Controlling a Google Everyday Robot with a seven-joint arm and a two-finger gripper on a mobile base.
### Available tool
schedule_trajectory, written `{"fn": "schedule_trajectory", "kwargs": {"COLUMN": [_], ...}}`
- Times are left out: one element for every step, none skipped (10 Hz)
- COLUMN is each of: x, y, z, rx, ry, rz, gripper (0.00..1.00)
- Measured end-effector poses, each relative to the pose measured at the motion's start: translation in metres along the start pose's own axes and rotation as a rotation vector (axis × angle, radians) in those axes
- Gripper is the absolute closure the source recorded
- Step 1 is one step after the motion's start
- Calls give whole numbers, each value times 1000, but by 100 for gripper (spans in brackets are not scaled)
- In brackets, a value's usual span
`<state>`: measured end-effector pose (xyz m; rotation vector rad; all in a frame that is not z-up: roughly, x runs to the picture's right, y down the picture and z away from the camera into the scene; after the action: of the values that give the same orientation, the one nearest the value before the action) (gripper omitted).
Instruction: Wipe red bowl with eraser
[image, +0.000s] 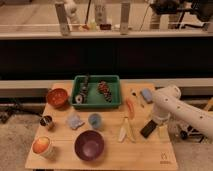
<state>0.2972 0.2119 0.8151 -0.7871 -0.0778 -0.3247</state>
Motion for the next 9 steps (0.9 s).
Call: {"fn": "schedule_trajectory", "kwargs": {"x": [1, 1, 1, 1, 2, 2, 3, 3, 3], "y": [0, 0, 1, 1, 2, 3, 3, 4, 4], "z": [1, 1, 1, 2, 2, 3, 3, 4, 4], "rx": [-2, -2, -4, -6, -7, -9, -10, -11, -11], "ry": [4, 5, 7, 9, 11, 13, 16, 16, 18], "rz": [-7, -8, -9, -14, -19, -24, -28, -31, -33], "gripper": [20, 20, 20, 20, 20, 20, 20, 20, 20]}}
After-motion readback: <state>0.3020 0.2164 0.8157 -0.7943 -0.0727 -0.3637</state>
